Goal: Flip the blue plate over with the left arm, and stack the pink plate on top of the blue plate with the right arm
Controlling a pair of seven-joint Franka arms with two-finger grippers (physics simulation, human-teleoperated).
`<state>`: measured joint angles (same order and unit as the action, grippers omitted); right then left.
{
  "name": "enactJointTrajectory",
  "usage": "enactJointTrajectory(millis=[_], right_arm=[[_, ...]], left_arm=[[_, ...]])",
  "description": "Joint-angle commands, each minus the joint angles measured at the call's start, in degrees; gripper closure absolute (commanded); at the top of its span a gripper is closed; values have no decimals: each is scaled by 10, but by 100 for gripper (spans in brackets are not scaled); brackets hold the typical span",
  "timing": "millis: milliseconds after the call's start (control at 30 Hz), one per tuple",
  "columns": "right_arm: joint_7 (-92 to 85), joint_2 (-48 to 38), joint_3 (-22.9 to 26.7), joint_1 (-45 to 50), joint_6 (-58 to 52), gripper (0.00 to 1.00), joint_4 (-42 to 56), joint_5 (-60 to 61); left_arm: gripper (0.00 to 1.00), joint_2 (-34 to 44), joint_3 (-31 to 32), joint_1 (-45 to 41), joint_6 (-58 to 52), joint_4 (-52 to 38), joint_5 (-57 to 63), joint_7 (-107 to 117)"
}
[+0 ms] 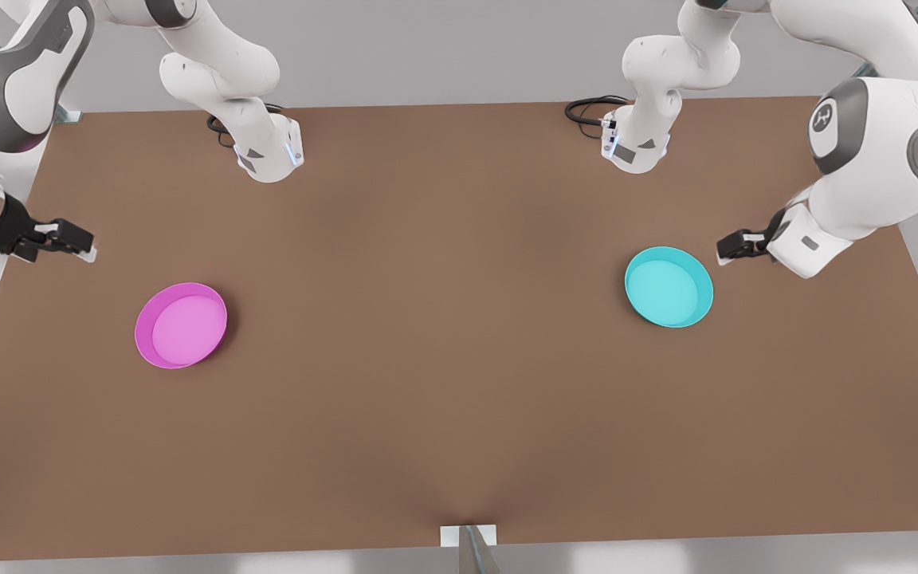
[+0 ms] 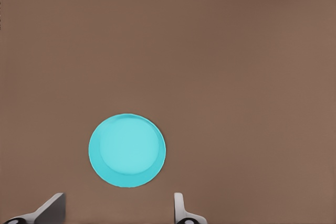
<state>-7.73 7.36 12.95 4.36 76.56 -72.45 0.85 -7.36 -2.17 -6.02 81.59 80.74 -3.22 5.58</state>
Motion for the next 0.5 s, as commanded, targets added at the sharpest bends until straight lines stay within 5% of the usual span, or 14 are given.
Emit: enactJointTrajectory(millis=[0, 100, 167, 300, 467], right_arm=[[-40, -1, 1, 0, 33, 0, 0, -1], [-40, -1, 1, 1, 33, 0, 0, -1], [-40, -2, 1, 0, 33, 0, -1, -1], [-40, -2, 1, -1, 33, 0, -1, -1], [-40, -1, 1, -1, 32, 0, -1, -1]], left_arm=[[0, 1, 0, -1, 13, 0, 1, 30], [0, -6, -18, 2, 31, 73, -7, 53], [0, -12, -120, 22, 203, 285, -132, -206], [0, -42, -163, 34, 456, 446, -238, -615], [0, -86, -180, 44, 505, 454, -252, -747]])
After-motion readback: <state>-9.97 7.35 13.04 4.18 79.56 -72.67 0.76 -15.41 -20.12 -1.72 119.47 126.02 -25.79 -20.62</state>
